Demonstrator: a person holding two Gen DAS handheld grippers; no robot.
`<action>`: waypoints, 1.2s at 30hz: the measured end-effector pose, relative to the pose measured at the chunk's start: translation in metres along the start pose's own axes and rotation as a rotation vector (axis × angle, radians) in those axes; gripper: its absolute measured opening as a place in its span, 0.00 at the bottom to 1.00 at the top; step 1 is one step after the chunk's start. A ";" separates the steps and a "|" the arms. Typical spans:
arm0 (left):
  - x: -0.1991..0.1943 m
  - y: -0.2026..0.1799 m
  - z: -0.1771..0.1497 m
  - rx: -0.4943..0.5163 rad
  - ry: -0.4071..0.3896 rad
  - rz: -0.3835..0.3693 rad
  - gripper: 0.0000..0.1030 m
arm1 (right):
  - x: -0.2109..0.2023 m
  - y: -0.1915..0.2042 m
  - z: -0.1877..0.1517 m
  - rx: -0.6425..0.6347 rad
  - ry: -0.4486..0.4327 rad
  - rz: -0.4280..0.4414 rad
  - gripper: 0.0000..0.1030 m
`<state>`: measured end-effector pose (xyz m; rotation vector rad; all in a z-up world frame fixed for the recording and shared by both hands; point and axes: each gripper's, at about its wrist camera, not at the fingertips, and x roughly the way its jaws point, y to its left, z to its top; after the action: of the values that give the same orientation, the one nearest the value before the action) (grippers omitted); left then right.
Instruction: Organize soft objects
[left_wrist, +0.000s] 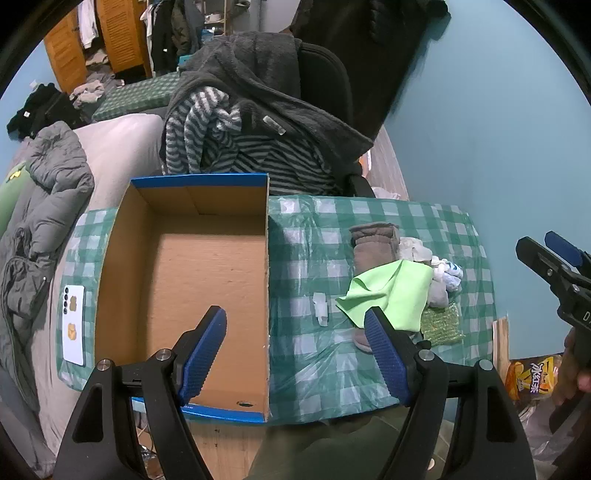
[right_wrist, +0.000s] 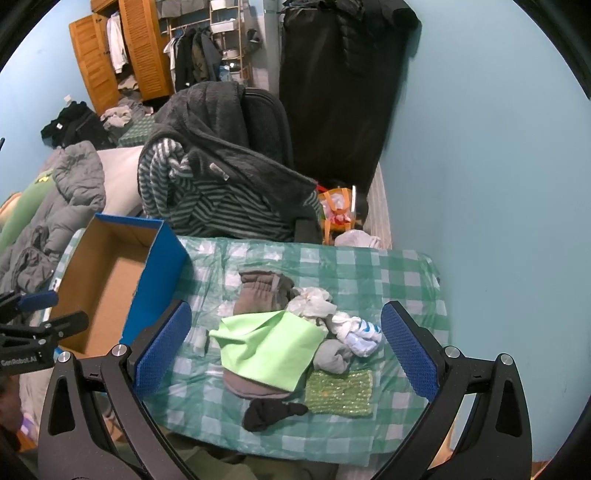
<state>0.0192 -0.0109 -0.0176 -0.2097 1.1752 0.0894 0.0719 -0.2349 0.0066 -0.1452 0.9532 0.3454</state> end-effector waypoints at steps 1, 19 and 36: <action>0.000 0.000 0.001 0.001 0.000 0.001 0.76 | 0.000 0.000 0.001 0.001 0.001 0.000 0.99; 0.003 -0.007 0.007 0.002 -0.002 -0.014 0.76 | 0.004 -0.003 0.004 0.003 0.007 0.003 0.99; 0.005 -0.017 0.009 0.028 -0.002 -0.005 0.76 | 0.005 -0.005 0.007 0.006 0.009 0.004 0.99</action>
<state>0.0329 -0.0261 -0.0172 -0.1874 1.1728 0.0688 0.0816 -0.2361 0.0060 -0.1401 0.9635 0.3457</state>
